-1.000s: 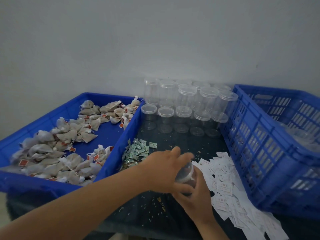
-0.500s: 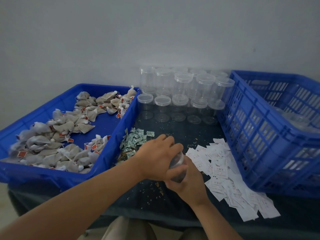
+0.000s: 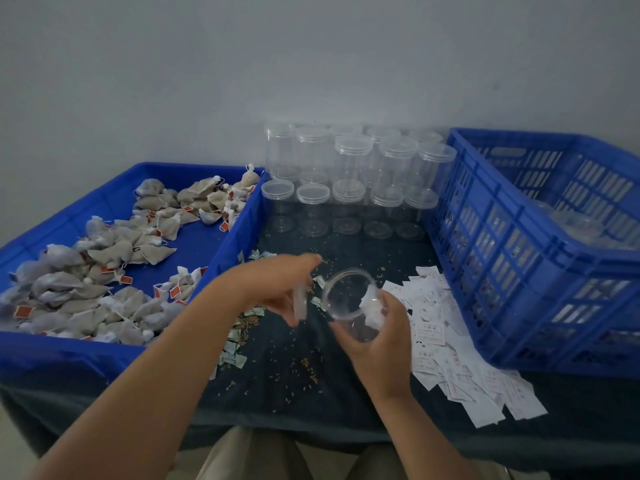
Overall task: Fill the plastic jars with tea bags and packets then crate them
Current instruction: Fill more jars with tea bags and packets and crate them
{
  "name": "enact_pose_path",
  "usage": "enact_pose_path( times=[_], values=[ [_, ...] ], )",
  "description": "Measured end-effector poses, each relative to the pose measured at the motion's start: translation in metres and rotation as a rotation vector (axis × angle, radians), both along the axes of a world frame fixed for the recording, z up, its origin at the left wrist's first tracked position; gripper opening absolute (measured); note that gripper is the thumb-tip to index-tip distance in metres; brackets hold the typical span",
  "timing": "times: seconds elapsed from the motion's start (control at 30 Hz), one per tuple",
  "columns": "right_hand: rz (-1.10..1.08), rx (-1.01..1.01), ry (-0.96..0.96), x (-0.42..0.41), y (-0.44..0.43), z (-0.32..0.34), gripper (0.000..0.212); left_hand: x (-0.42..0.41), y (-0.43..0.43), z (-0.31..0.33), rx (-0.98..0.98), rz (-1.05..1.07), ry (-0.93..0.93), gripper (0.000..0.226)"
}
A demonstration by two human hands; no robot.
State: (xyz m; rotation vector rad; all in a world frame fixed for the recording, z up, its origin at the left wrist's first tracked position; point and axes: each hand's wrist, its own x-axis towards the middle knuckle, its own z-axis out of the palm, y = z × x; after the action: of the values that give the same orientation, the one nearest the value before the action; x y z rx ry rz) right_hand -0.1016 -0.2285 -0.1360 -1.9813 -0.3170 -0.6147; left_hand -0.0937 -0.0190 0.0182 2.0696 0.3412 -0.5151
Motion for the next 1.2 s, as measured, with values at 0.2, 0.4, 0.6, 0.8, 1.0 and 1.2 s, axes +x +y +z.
enact_pose_path(
  times=[0.2,0.4,0.6,0.8,1.0,1.2],
  values=[
    [-0.02,0.269,0.185,0.003,-0.005,0.004,0.093,-0.012,0.017,-0.049,-0.086,0.165,-0.371,0.033],
    [0.02,0.25,0.178,0.001,-0.004,0.005,0.089,-0.022,-0.018,-0.122,0.379,0.036,-0.544,0.046],
    [0.027,0.23,0.135,-0.002,-0.001,0.006,0.086,-0.026,-0.022,-0.119,0.734,-0.05,-0.624,0.083],
    [0.088,0.287,0.2,0.0,0.0,0.007,0.086,-0.034,0.032,-0.028,0.63,0.102,-0.912,0.05],
    [0.088,0.258,0.214,0.0,0.001,0.007,0.088,-0.015,0.154,0.017,0.651,0.159,-0.288,0.039],
    [0.102,0.229,0.245,0.002,0.001,0.005,0.087,-0.016,0.171,-0.047,0.819,-0.13,0.075,0.051]
  ],
)
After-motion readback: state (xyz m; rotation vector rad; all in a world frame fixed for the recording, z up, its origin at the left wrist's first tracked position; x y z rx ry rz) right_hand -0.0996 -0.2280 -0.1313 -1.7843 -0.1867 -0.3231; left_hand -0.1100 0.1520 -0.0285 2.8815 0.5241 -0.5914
